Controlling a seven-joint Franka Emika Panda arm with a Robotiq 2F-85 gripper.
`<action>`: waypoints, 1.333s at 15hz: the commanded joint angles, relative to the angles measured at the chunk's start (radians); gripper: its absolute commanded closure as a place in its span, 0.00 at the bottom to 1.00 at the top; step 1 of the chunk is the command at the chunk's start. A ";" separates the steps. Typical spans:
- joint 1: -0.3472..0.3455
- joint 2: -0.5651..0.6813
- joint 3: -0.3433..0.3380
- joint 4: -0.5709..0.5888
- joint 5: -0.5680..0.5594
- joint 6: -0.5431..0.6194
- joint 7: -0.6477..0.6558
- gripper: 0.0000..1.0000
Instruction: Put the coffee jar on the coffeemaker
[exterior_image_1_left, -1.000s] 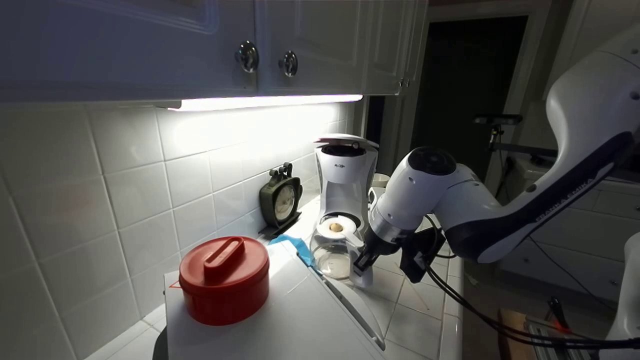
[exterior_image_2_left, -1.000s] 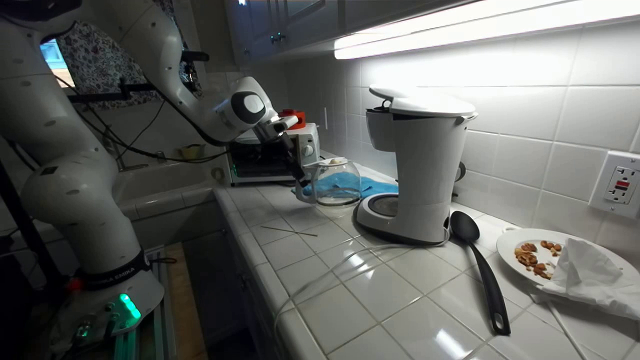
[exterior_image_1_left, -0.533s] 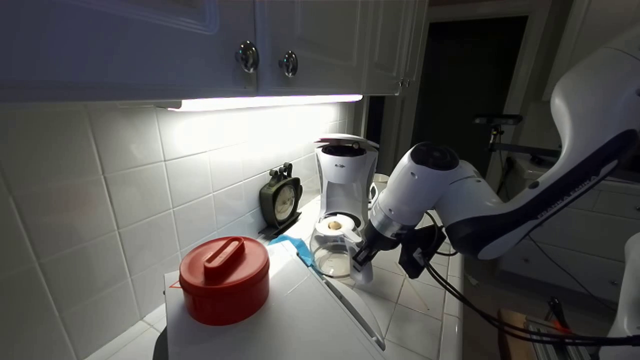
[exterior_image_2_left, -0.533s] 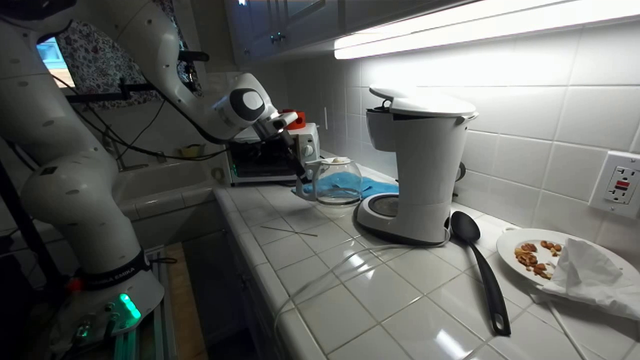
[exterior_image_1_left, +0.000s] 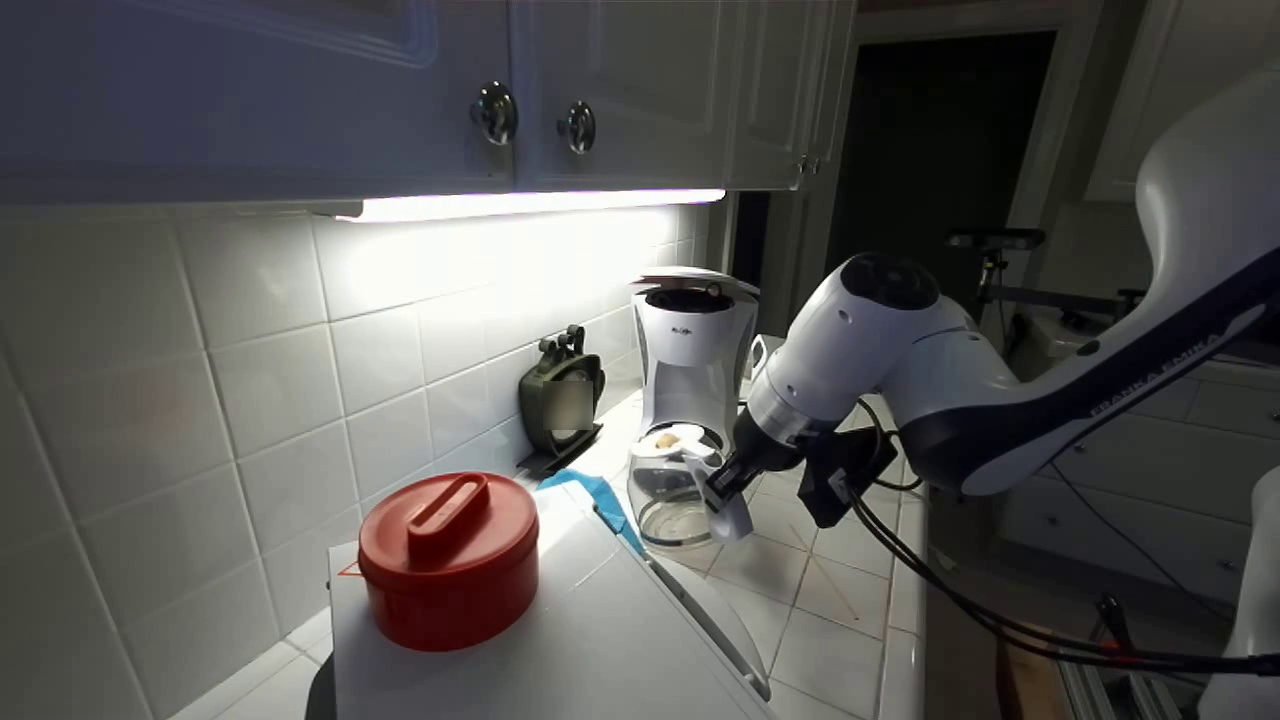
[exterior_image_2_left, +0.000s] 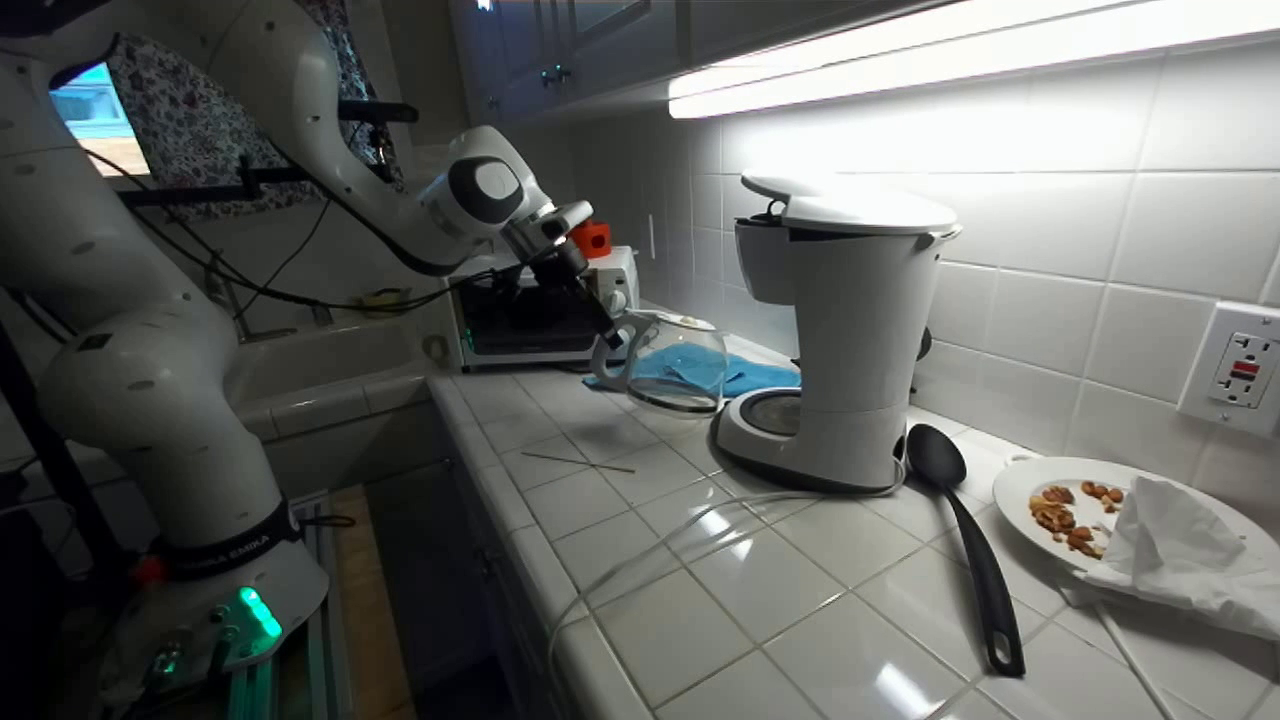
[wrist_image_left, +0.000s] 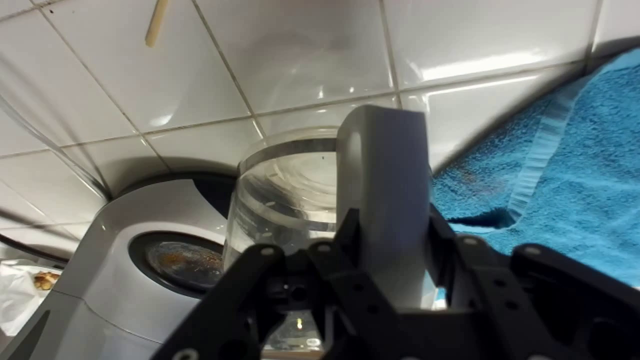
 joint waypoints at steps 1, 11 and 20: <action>-0.020 -0.011 0.007 -0.011 -0.043 -0.006 0.040 0.92; -0.006 0.074 -0.011 -0.036 -0.003 0.085 -0.002 0.92; -0.033 0.112 -0.020 -0.036 -0.048 0.214 0.002 0.30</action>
